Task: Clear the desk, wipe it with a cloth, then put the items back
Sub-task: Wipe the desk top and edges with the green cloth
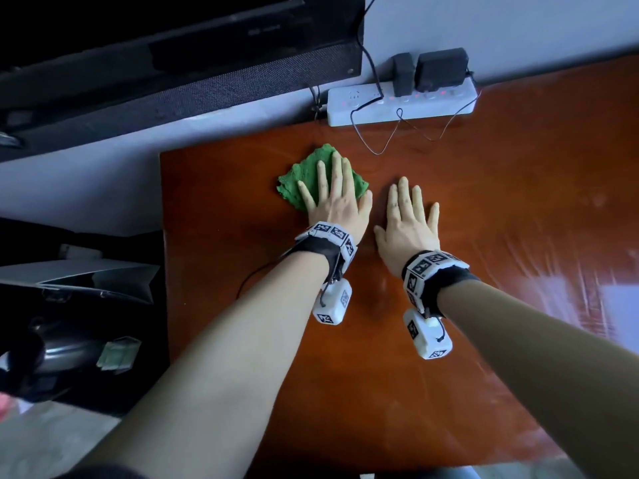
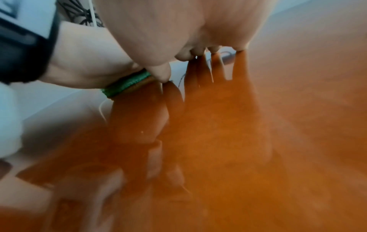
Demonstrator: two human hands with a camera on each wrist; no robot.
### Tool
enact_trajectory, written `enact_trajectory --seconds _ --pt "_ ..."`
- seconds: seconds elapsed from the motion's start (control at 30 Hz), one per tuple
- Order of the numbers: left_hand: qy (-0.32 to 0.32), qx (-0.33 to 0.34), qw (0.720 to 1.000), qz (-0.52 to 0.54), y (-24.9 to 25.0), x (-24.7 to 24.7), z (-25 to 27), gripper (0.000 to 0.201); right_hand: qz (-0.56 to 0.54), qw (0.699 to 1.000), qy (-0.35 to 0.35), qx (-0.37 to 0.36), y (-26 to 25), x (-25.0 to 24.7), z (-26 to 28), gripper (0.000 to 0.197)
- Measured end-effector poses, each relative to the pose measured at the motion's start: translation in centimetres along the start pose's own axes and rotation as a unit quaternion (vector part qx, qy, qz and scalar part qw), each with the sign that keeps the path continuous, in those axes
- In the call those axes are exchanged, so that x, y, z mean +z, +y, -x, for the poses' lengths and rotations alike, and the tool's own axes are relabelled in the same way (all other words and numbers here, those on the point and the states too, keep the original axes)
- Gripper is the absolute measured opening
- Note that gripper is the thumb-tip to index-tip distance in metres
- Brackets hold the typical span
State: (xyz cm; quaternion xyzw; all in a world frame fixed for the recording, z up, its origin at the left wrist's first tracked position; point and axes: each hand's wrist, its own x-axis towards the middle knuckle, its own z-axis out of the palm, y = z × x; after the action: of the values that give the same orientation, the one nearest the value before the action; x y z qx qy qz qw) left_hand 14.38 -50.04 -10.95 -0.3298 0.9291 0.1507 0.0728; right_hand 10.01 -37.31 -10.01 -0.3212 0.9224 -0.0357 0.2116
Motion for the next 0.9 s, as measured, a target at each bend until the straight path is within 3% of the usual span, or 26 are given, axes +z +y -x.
enact_trajectory --seconds 0.07,0.23,0.3,0.37,0.47,0.7,0.9 --pt "-0.019 0.026 0.999 -0.029 0.5 0.0 -0.1 0.068 0.001 1.000 0.004 -0.012 0.3 0.0 0.1 0.071" --pt "-0.070 0.174 0.982 -0.017 0.5 -1.1 -0.5 0.064 -0.007 1.000 0.019 -0.003 1.1 0.4 0.4 0.073" --pt "-0.050 0.173 0.984 -0.007 0.8 -1.3 -0.7 0.062 -0.011 0.999 0.028 0.026 1.2 0.5 0.9 0.075" --pt "-0.021 0.117 0.993 -0.011 1.7 -1.0 -0.4 0.065 -0.014 0.999 0.030 0.039 1.1 0.7 1.2 0.076" --pt "-0.034 0.039 0.998 -0.023 3.2 0.3 0.3 0.069 -0.009 0.999 0.020 0.039 1.2 0.7 1.4 0.075" --pt "-0.045 0.135 0.989 -0.038 -1.3 0.0 2.2 0.064 -0.010 0.999 0.005 0.044 0.6 0.6 1.9 0.072" --pt "-0.036 0.164 0.985 -0.027 -7.3 -1.0 4.5 0.069 -0.017 0.998 -0.023 0.060 -2.2 1.4 3.5 0.073"
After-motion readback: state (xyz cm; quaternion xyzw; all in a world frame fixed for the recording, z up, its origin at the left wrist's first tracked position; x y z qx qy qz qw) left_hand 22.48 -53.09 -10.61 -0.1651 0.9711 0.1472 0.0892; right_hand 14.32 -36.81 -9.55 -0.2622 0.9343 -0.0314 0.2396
